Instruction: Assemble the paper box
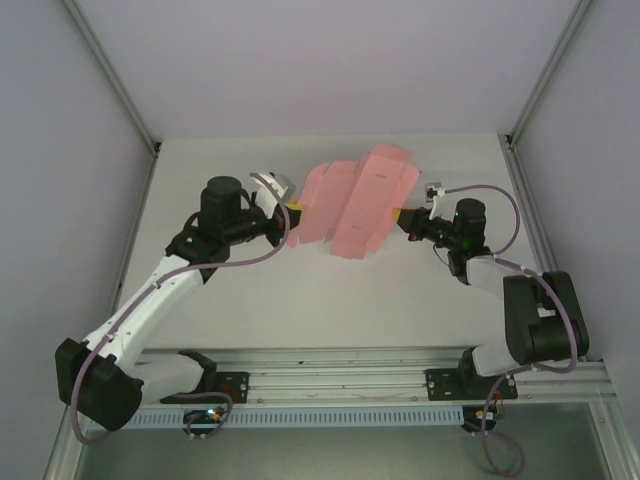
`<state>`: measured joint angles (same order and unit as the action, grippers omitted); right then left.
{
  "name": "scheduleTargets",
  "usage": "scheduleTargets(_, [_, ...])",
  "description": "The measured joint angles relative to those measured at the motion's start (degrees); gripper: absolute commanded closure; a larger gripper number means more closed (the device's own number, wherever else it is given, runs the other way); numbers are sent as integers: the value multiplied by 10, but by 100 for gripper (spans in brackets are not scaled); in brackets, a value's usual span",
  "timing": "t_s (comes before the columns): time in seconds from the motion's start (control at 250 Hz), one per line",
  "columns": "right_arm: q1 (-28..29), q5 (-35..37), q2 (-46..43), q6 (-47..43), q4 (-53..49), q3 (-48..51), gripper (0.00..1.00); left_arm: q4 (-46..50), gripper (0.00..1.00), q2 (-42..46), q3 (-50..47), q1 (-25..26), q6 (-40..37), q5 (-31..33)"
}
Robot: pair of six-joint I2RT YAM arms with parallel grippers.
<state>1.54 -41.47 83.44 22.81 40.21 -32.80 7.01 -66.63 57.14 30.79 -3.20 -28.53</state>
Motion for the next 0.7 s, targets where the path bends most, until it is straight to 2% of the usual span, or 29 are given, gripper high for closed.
scheduleTargets(0.048, [3,7,-9,-6,-21,-1,100,-9,99,0,-10,0,6,3])
scheduleTargets(0.1, [7,17,-18,-16,-56,-5,100,-22,86,0,-23,0,16,13])
scheduleTargets(0.128, [11,24,-24,-24,-81,-10,100,-29,73,0,-31,0,21,19])
scheduleTargets(0.164, [17,37,-34,-36,-118,-19,100,-34,45,0,-42,0,26,28])
scheduleTargets(0.24, [40,73,-57,-68,-207,-50,100,-40,34,0,-72,0,42,52])
scheduleTargets(0.312, [73,118,-75,-103,-292,-87,100,-39,1,0,-101,-1,62,72])
scheduleTargets(0.471, [136,214,-80,-174,-478,-165,100,-21,0,17,-150,-10,97,112])
scheduleTargets(0.699, [221,443,-4,-283,-671,-280,100,-3,0,86,-155,-37,125,136])
